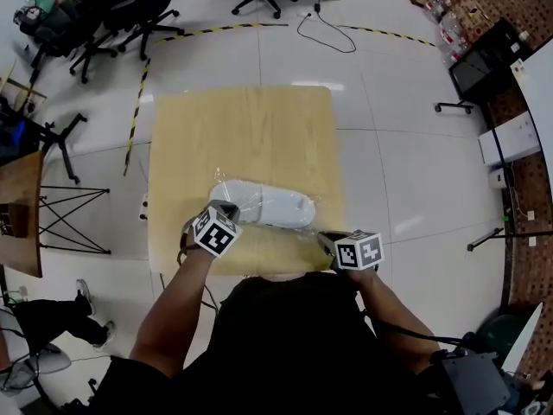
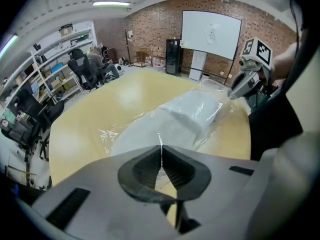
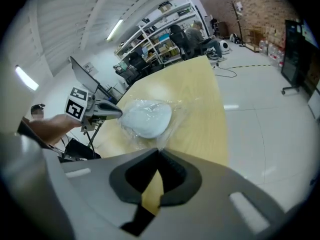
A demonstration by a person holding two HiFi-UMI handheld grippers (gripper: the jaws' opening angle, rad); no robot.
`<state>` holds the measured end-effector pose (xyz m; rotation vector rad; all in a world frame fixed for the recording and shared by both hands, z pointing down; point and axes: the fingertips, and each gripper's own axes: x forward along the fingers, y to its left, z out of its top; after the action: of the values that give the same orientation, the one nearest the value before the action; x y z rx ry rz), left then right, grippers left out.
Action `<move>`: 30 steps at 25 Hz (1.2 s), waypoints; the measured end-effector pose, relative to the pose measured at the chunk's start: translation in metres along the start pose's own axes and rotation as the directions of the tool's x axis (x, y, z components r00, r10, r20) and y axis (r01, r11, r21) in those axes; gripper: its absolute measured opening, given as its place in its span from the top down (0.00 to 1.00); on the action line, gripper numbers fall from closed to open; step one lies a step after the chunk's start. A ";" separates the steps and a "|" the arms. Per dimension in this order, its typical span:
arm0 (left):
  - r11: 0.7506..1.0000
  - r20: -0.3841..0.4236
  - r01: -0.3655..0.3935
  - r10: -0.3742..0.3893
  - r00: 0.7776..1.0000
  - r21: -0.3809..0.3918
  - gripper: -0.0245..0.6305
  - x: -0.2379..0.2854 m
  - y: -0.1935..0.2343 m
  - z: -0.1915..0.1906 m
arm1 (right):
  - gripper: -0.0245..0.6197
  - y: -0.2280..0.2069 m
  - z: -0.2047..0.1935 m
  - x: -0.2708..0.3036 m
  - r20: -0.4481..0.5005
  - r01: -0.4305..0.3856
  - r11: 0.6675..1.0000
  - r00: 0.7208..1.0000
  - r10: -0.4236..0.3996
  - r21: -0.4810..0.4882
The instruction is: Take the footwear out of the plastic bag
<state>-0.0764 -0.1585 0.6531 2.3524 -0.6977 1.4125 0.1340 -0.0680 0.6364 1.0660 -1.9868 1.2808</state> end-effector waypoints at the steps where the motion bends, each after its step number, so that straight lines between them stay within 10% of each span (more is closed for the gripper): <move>1: 1.000 -0.005 0.000 0.000 1.000 -0.011 0.94 -0.005 -0.002 -0.006 | 0.96 0.001 0.002 0.001 -0.005 -0.004 1.000 1.000 0.004 -0.014; 7: 0.992 -0.067 0.009 -0.017 0.998 -0.129 0.95 -0.044 -0.009 -0.061 | 0.95 0.013 0.011 0.026 -0.068 -0.040 0.994 0.997 0.034 -0.098; 11: 0.980 -0.044 -0.071 0.064 0.997 -0.186 0.95 -0.066 0.003 -0.067 | 0.86 -0.020 0.019 0.028 -0.104 0.087 0.982 0.989 -0.106 -0.168; 16: 0.997 0.086 -0.053 0.058 0.995 -0.056 0.94 -0.062 -0.011 -0.011 | 0.82 -0.045 0.055 0.009 -0.052 0.212 0.925 0.969 -0.240 -0.315; 21: 0.993 -0.036 0.056 -0.053 0.998 0.107 0.86 -0.007 -0.054 0.005 | 0.84 -0.006 0.102 0.026 0.042 0.083 0.858 0.997 -0.071 -0.506; 27: 0.998 -0.014 0.064 -0.064 0.998 0.013 0.89 0.005 -0.056 -0.002 | 0.96 -0.016 0.115 0.082 -0.010 0.116 0.726 0.986 -0.167 -0.678; 30: 0.998 0.022 0.060 -0.059 0.998 -0.011 0.90 0.005 -0.055 -0.002 | 0.96 -0.029 0.108 0.086 -0.020 0.102 0.760 0.989 -0.150 -0.642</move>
<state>-0.0455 -0.1126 0.6576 2.3622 -0.6347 1.3566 0.1091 -0.2016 0.6743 0.7722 -2.0236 0.4722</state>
